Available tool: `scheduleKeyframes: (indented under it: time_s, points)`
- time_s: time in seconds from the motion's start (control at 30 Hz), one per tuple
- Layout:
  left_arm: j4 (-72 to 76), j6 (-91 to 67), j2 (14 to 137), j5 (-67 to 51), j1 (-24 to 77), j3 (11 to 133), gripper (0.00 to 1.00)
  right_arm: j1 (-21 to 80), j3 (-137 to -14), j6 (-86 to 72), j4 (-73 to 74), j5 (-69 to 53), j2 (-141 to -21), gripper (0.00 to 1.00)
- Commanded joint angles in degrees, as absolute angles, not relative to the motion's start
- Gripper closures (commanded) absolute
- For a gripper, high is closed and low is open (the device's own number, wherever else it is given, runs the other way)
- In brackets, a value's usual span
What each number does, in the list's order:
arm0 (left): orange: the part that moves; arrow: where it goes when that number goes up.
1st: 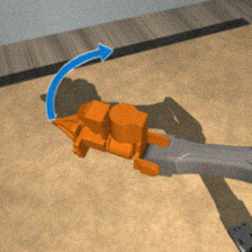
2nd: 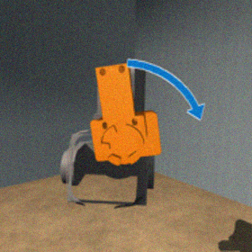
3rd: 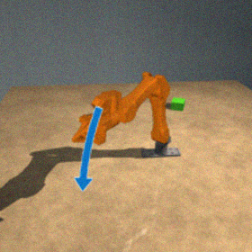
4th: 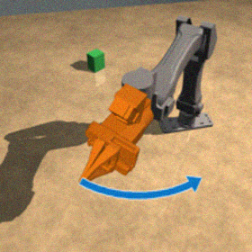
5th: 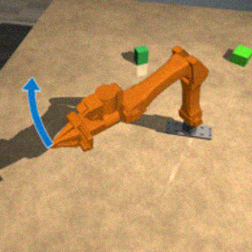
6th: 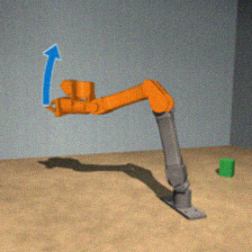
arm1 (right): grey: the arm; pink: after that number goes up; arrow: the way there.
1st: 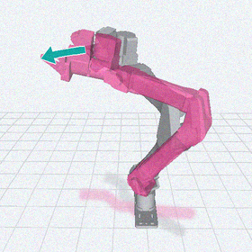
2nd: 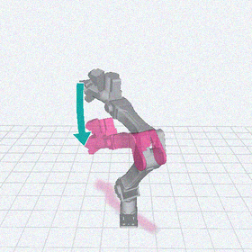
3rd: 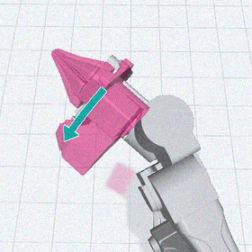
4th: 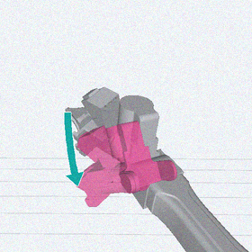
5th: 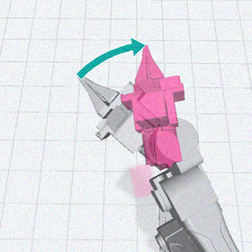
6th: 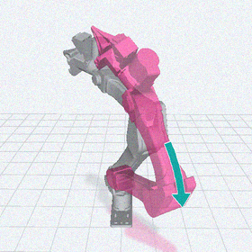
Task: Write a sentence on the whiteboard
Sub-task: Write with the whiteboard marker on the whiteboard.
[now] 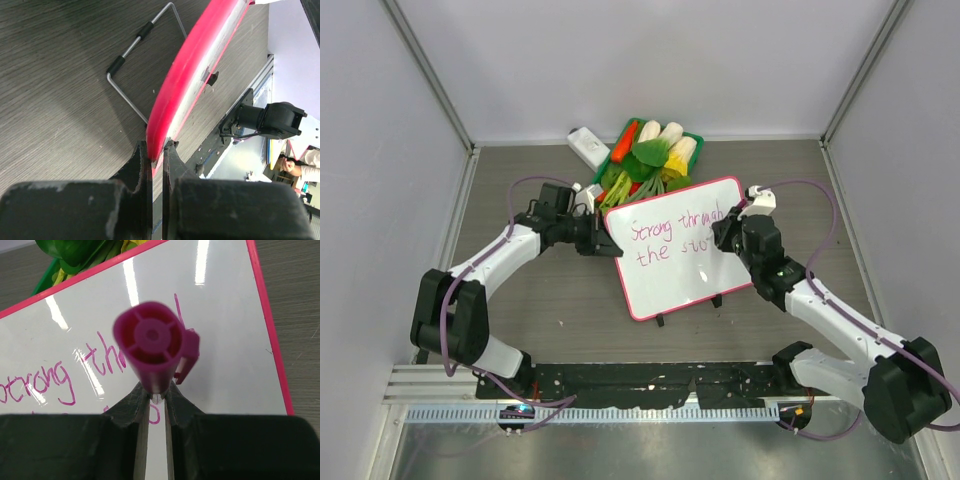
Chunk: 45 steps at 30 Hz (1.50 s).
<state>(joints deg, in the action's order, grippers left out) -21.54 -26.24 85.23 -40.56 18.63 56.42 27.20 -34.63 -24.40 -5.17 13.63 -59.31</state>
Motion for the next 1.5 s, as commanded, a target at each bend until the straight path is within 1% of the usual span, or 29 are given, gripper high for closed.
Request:
scheduleKeyframes:
  time_s: [0.0, 0.37, 0.93, 1.47]
  points:
    - [-23.12, -20.65, 84.90, -30.41, 18.11, 55.55, 1.00, 26.98, -34.28, -24.08, -8.70, 15.12, -60.29, 0.99]
    - [-23.03, -20.74, 84.99, -30.67, 18.19, 55.46, 1.00, 27.07, -32.87, -24.96, -7.56, 17.84, -59.59, 0.99]
    - [-22.68, -20.74, 85.17, -30.76, 18.46, 55.11, 1.00, 27.07, -30.85, -24.61, -5.19, 14.68, -58.18, 0.99]
    - [-22.59, -20.74, 84.73, -30.76, 18.72, 54.93, 1.00, 27.07, -34.19, -24.35, -6.76, 16.87, -59.50, 0.99]
